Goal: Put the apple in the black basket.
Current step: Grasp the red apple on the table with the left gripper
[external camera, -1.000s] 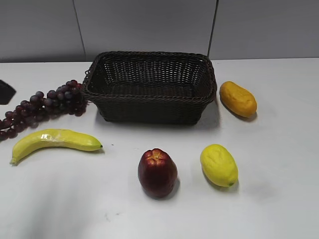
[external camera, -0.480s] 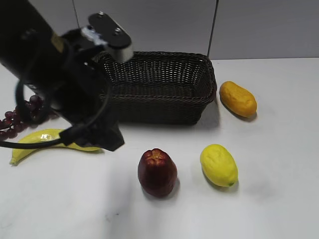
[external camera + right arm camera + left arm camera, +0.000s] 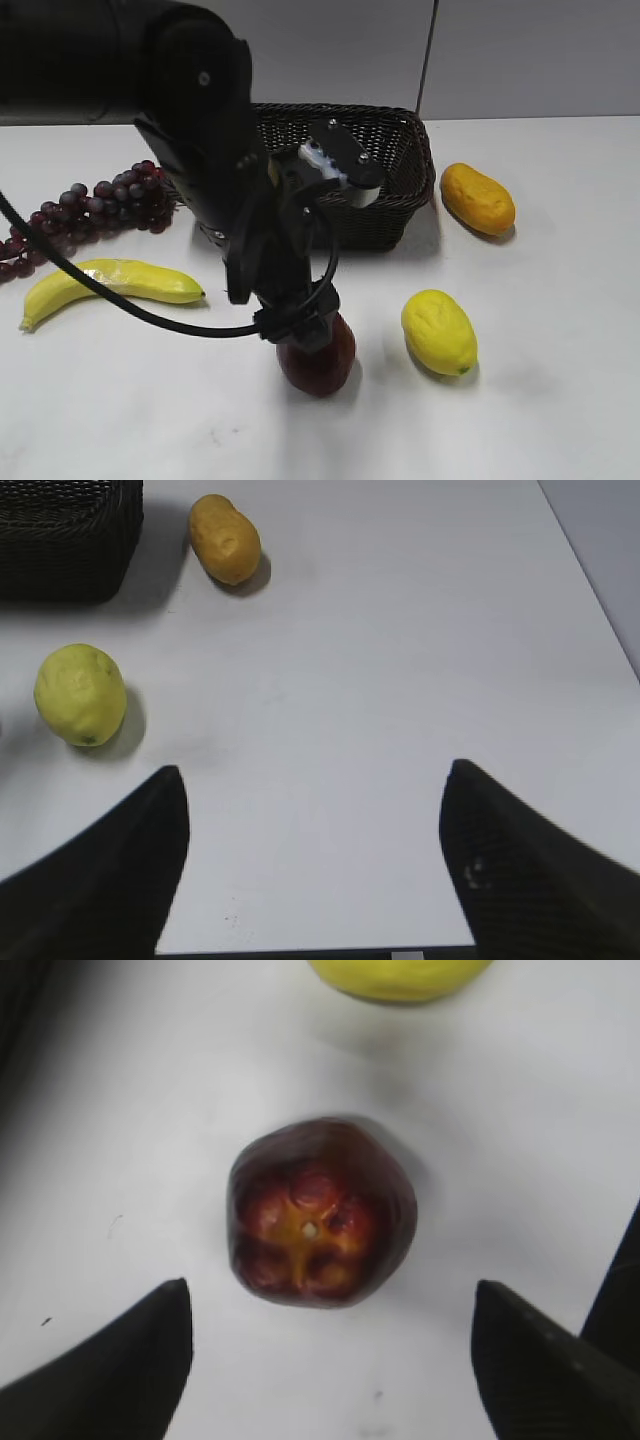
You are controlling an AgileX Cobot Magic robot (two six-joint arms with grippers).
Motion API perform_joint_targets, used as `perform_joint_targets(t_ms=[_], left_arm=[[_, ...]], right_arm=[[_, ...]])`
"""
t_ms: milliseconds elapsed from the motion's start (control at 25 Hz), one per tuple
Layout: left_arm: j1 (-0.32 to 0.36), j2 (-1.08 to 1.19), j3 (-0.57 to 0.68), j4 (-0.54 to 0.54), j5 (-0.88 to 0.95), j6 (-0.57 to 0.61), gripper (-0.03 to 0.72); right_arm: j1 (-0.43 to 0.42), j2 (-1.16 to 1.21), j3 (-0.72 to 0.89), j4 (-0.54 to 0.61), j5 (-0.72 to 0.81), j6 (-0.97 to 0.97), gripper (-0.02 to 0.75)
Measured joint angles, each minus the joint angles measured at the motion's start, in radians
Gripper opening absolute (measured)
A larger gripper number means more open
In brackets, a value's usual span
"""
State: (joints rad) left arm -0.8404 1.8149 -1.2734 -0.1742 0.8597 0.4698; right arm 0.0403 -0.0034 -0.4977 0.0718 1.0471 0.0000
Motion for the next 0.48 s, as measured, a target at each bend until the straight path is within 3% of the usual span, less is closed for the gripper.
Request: perform_joint_targets(t_ms=[480], left_arm=[[0.000, 0.142, -0.047, 0.014, -0.036, -0.001, 0.650]], right_arm=[[0.000, 0.000, 0.000, 0.000, 0.000, 0.000, 0.590]])
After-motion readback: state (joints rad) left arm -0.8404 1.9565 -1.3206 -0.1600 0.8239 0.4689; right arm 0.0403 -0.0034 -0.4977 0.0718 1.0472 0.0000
